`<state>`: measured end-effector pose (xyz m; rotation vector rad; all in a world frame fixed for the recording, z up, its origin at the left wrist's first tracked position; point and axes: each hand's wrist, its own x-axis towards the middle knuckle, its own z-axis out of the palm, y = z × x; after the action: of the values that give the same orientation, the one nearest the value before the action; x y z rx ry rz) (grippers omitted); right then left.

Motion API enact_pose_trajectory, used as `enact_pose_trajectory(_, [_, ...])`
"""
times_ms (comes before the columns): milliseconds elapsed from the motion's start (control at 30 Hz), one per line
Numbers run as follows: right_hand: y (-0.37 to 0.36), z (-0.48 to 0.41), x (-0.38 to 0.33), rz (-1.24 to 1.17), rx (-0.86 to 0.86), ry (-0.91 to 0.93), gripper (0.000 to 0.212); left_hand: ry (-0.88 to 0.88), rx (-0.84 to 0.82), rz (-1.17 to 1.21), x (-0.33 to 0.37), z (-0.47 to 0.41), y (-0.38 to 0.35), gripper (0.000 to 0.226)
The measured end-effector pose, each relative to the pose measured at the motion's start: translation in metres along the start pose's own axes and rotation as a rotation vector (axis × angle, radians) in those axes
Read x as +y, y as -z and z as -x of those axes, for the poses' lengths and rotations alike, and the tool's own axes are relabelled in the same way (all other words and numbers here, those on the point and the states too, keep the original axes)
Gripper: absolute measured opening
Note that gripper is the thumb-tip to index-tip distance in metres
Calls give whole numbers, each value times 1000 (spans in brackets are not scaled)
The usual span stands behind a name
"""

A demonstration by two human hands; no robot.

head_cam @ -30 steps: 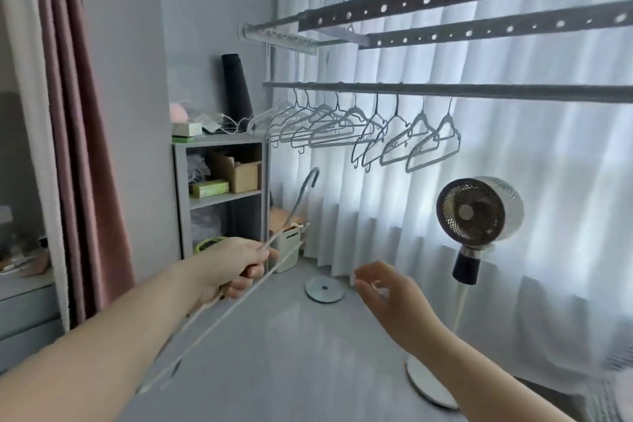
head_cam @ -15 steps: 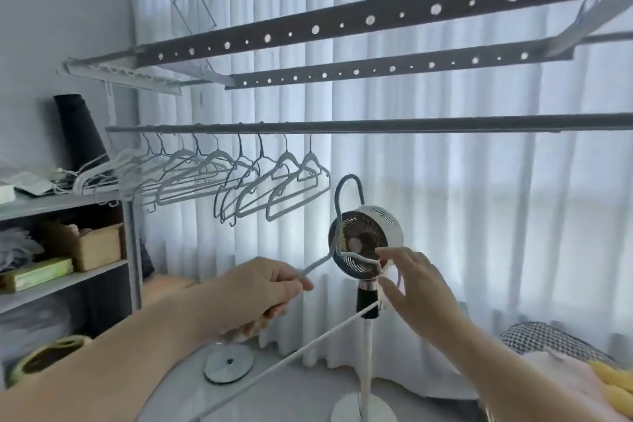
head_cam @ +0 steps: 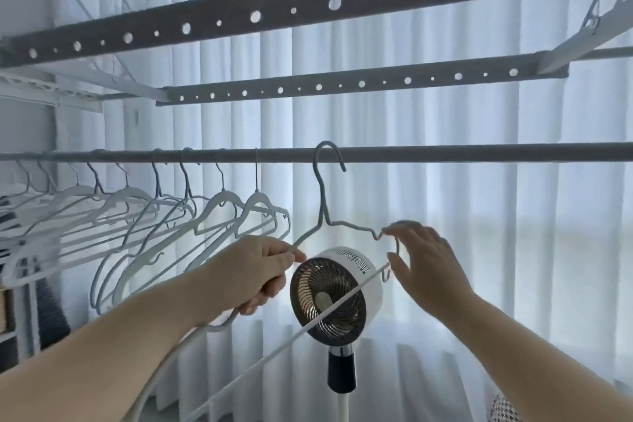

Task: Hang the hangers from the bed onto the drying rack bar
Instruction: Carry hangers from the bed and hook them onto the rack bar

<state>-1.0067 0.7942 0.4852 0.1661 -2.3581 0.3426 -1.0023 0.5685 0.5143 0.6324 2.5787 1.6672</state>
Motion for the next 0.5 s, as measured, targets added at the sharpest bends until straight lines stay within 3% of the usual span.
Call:
enact_pose_trajectory(200, [17, -78, 10, 114, 129, 85, 45, 3, 213, -83, 4, -39, 17, 19])
enact_pose_trajectory(500, [14, -124, 23, 330, 72, 159, 52, 44, 430, -234, 9, -72, 25, 23])
